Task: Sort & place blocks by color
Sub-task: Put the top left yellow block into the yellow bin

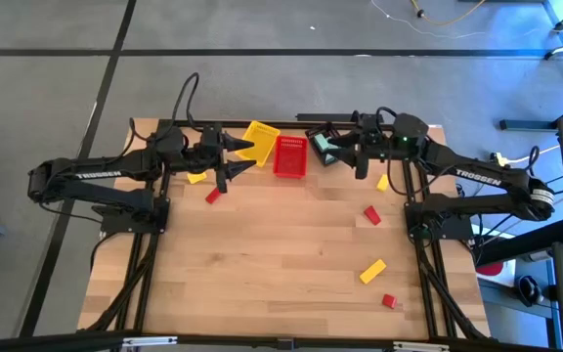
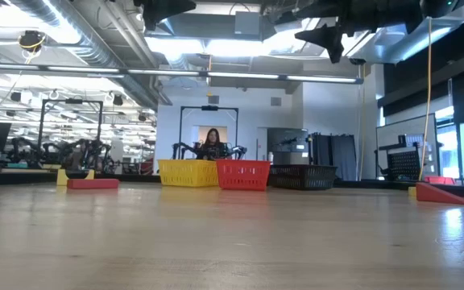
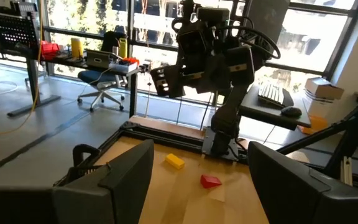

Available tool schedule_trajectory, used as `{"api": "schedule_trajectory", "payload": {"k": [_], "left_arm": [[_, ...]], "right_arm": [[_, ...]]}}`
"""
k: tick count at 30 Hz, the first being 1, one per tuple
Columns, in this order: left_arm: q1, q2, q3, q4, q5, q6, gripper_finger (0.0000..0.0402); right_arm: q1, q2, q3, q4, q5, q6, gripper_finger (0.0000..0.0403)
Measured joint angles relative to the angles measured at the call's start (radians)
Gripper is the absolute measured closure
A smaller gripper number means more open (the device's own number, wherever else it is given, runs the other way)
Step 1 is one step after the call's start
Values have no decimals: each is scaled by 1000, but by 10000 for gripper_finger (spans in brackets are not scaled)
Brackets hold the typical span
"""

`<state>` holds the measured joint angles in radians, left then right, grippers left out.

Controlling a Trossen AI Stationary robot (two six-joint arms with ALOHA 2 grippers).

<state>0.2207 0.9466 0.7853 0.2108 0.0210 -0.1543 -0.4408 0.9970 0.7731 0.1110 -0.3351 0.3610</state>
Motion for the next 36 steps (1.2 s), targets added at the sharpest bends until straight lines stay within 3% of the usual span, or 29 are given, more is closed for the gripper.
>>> {"api": "schedule_trajectory", "payload": {"k": [9,19,24,27,33,36], "left_arm": [[0,0,0,-11,-42,-71,150],[16,0,1,-165,-89,-144,150],[138,7,69,-457,-138,-281,150],[235,47,111,-722,-138,-375,150],[355,150,118,-1185,-125,-352,150],[362,215,117,-1271,-157,-311,150]], "right_arm": [[0,0,0,3,1,-3,191],[0,4,0,-6,1,-6,191],[0,4,0,-8,1,-3,191],[0,4,0,-9,1,-3,191],[0,4,0,-17,1,-3,191],[0,4,0,-20,1,-3,191]]}}
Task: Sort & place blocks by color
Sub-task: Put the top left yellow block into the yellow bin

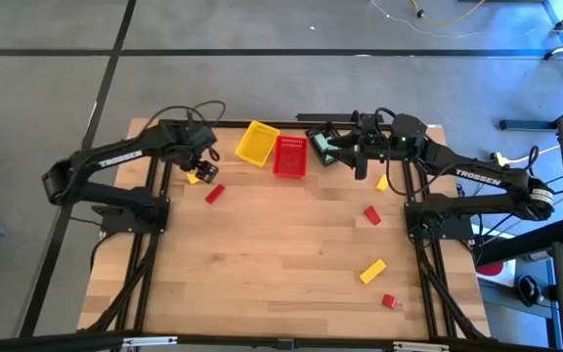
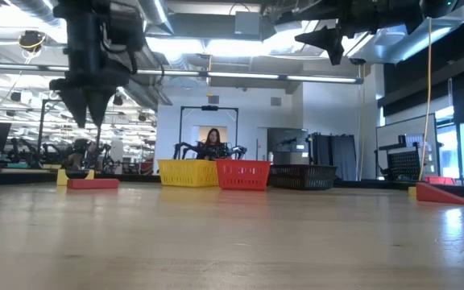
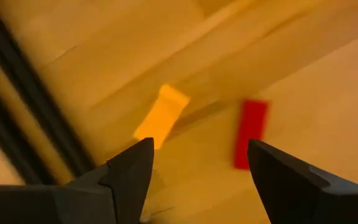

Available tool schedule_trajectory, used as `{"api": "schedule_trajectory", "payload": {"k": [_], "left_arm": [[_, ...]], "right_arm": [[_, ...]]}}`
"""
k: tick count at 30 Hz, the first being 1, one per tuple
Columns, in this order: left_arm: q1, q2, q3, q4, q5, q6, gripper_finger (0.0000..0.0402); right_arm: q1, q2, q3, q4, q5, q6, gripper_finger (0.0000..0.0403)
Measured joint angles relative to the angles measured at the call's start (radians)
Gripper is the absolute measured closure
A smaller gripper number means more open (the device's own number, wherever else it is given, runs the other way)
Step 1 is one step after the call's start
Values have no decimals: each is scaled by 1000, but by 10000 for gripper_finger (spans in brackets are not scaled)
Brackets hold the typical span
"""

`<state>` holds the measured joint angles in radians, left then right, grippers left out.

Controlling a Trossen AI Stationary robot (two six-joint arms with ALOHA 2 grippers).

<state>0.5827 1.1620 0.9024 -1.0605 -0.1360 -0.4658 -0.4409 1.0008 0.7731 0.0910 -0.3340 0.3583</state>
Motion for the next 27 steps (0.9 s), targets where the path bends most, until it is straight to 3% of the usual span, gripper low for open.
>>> {"api": "schedule_trajectory", "payload": {"k": [12,27], "left_arm": [[53,195,1,65,-12,224,151],[173,355,1,145,89,502,150]], "right_arm": [[0,1,0,-6,0,4,191],[0,1,0,-7,1,4,191]]}}
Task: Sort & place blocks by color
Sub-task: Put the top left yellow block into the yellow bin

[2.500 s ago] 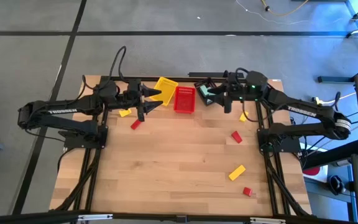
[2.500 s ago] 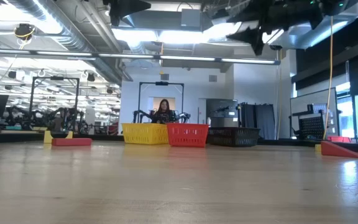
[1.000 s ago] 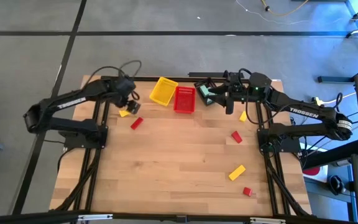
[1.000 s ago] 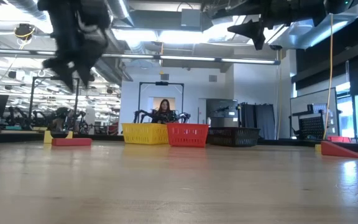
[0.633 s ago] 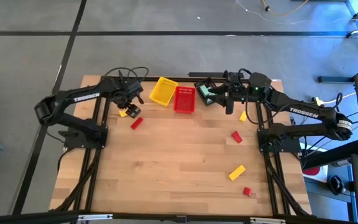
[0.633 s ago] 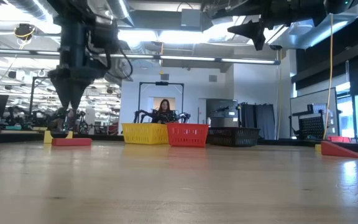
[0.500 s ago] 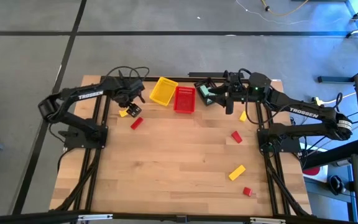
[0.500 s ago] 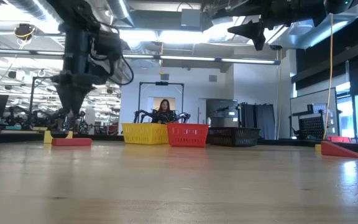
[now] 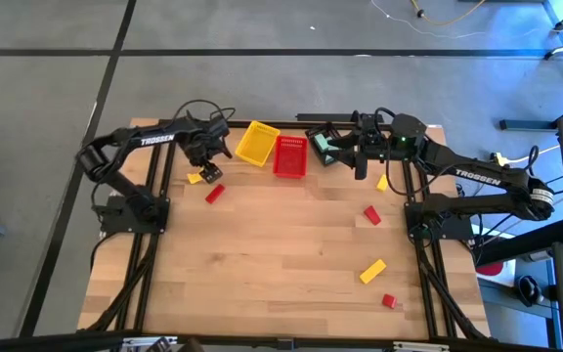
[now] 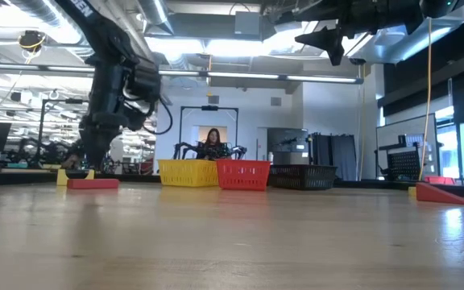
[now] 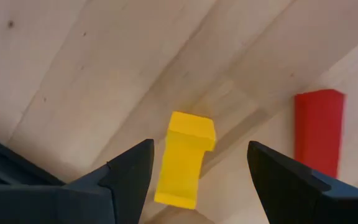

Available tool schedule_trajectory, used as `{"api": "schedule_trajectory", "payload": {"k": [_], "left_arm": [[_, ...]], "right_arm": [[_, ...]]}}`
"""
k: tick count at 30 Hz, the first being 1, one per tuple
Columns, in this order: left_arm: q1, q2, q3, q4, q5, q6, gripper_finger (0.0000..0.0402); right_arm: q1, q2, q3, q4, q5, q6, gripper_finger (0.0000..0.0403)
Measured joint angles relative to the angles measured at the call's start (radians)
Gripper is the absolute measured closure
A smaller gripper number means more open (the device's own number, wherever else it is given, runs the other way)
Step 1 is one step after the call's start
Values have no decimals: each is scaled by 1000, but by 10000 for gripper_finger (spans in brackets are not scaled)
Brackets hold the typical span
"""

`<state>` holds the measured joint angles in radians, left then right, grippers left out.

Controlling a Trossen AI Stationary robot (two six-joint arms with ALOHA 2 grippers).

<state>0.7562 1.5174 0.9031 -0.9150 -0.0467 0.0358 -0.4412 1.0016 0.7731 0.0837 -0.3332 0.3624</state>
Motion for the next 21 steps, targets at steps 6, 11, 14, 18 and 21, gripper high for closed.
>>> {"api": "schedule_trajectory", "payload": {"k": [6,11,14,18,21], "left_arm": [[10,55,-1,11,12,22,150],[10,78,-44,25,12,53,150],[10,80,-86,71,12,54,150],[10,76,-116,120,13,53,150],[10,74,-126,139,14,58,150]], "right_arm": [[0,0,0,0,0,0,191],[0,0,0,0,0,-1,191],[0,0,0,0,0,-1,191],[0,0,0,0,0,1,191],[0,0,0,0,0,2,191]]}}
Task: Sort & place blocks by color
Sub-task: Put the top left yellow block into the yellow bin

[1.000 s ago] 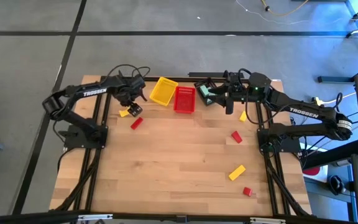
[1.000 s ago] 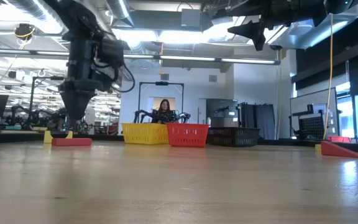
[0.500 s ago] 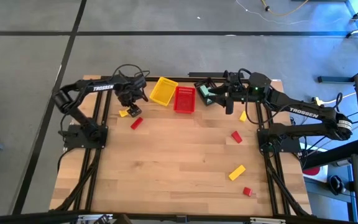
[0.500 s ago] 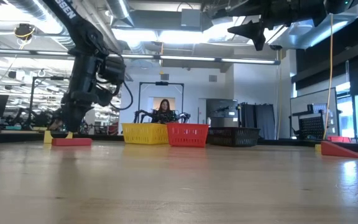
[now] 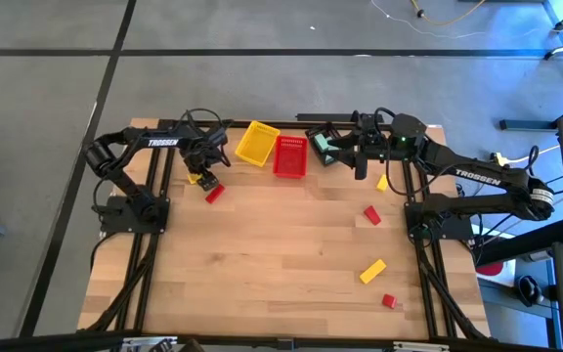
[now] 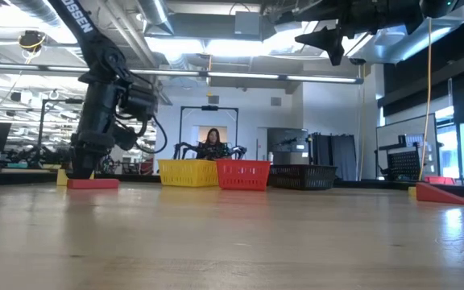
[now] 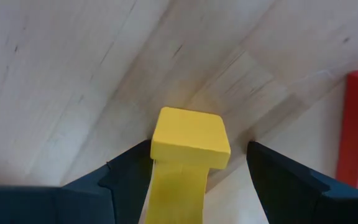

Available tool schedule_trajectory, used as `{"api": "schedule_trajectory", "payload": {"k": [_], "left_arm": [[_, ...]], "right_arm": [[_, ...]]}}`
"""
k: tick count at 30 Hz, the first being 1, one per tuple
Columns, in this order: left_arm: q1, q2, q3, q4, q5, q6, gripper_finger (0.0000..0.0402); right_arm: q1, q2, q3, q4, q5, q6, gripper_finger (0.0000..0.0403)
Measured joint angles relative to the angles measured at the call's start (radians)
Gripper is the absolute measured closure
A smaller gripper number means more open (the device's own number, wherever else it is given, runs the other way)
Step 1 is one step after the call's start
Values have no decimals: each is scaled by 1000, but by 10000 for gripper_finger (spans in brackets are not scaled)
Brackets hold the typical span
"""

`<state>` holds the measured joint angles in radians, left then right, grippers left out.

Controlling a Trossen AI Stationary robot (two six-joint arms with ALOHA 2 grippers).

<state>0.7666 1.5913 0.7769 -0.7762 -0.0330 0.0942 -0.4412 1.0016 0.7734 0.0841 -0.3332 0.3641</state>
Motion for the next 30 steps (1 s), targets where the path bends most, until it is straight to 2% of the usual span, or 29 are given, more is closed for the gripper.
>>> {"api": "schedule_trajectory", "payload": {"k": [5,8,11,12,16,21,25,30], "left_arm": [[0,1,-3,17,-4,25,167],[0,1,-3,26,-8,25,215],[0,-6,-3,35,-18,20,285],[0,-12,-2,42,-25,18,292],[2,-59,19,99,-50,12,292],[7,-208,45,122,-24,-25,292],[-5,-373,59,240,61,-130,292],[-80,-543,60,531,163,-280,292]], "right_arm": [[0,0,0,0,0,0,191],[0,0,0,0,0,1,191],[0,0,0,0,0,-1,191],[0,0,0,0,0,-1,191],[0,0,0,0,0,-1,191],[0,0,0,1,0,-1,191],[0,0,0,2,0,-4,191],[0,0,0,8,0,-7,191]]}}
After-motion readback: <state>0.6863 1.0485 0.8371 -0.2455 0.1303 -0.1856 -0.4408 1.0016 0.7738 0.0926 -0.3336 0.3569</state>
